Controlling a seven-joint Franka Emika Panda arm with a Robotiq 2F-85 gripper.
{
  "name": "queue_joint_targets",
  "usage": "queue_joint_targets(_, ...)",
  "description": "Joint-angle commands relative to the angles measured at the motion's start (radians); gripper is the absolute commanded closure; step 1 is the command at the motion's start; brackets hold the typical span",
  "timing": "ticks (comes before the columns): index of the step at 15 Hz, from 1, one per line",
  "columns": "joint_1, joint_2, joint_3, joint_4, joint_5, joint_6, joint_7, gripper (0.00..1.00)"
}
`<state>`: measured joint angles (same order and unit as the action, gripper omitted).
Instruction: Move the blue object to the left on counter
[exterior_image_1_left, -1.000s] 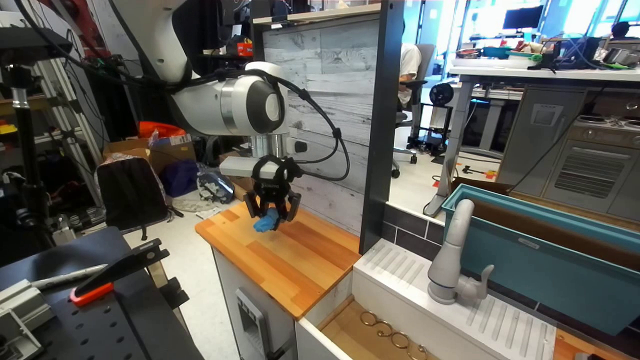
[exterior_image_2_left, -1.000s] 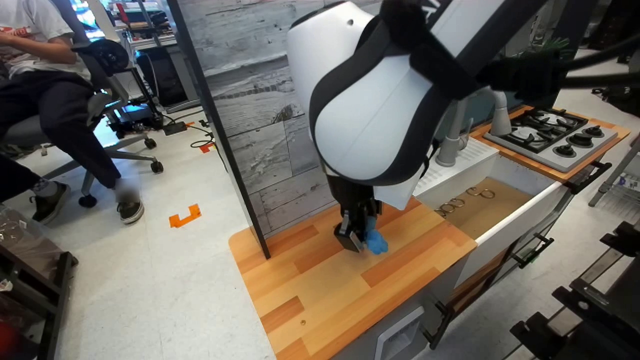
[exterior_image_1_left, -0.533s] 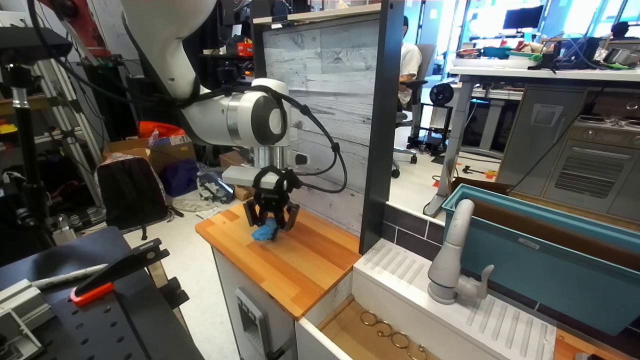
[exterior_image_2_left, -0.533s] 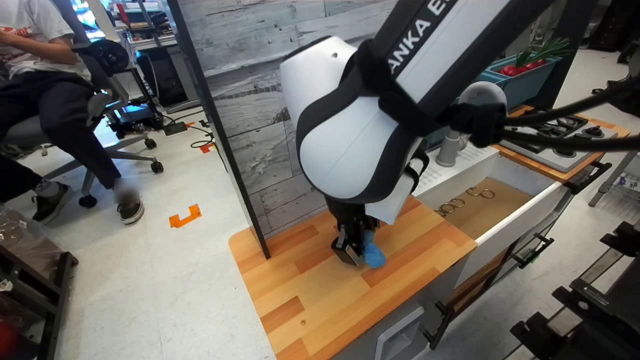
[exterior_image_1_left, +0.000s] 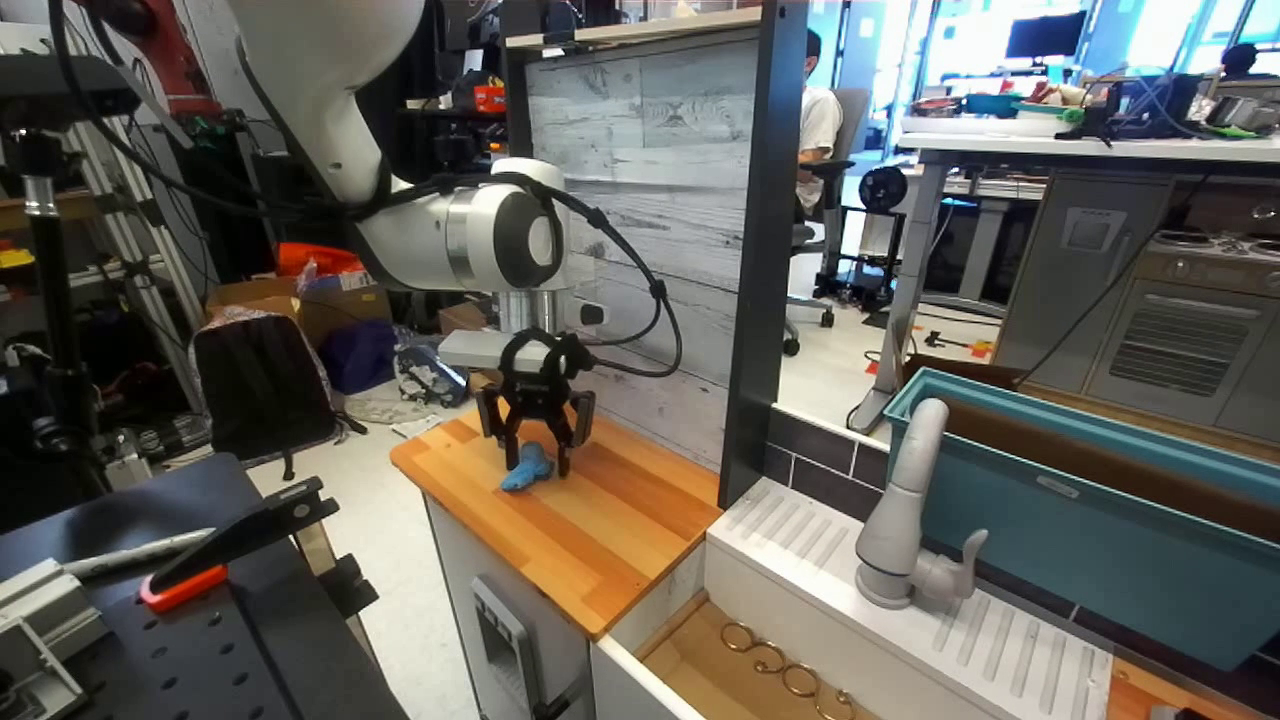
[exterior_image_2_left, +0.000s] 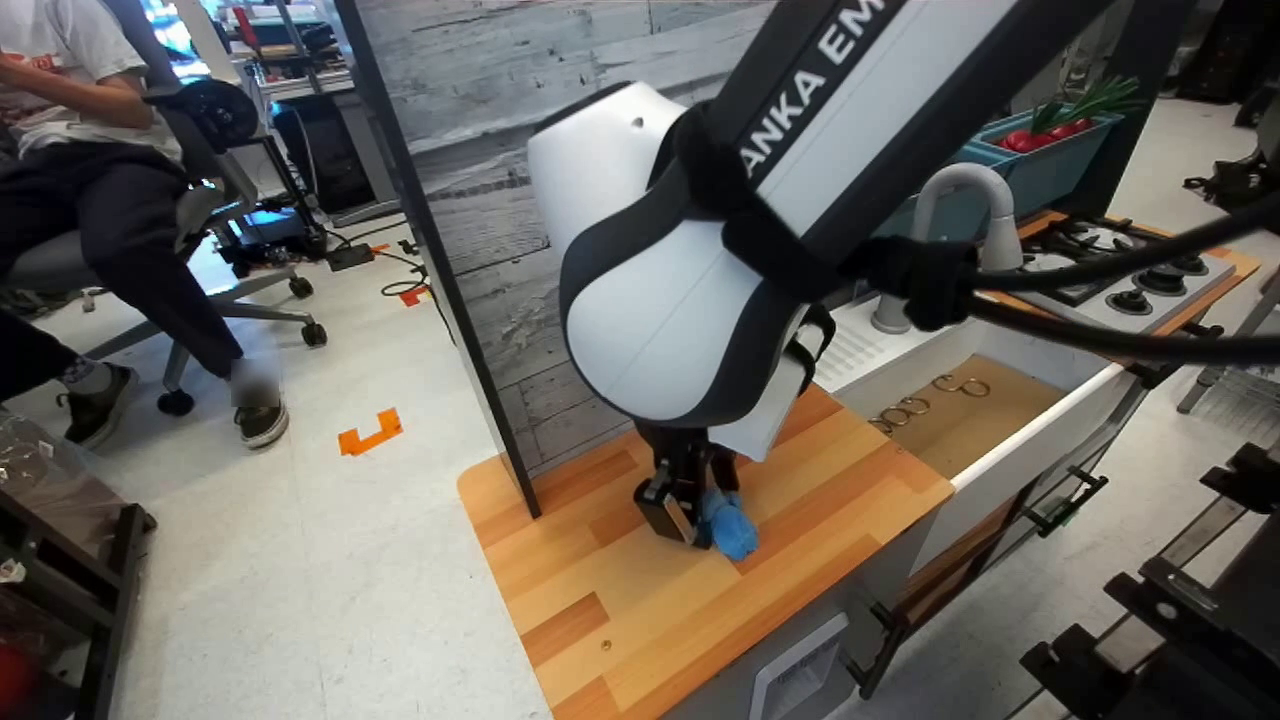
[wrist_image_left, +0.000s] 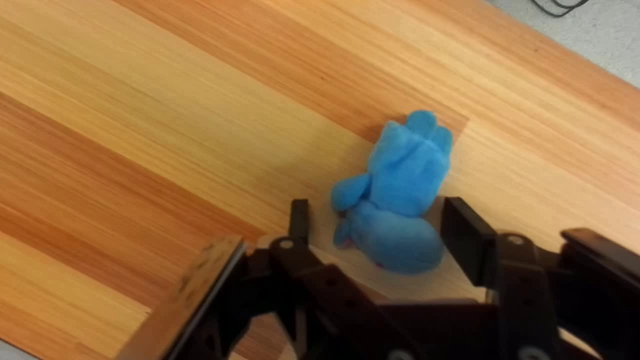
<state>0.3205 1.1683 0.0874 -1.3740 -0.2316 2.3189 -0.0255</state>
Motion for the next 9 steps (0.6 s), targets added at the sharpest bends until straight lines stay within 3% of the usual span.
queue_joint_targets(1, 0.055, -0.039, -0.031, -0.047, -0.036, 0.048, 0.029, 0.01)
queue_joint_targets(9, 0.073, -0.287, -0.041, -0.414, -0.043, 0.278, 0.123, 0.0)
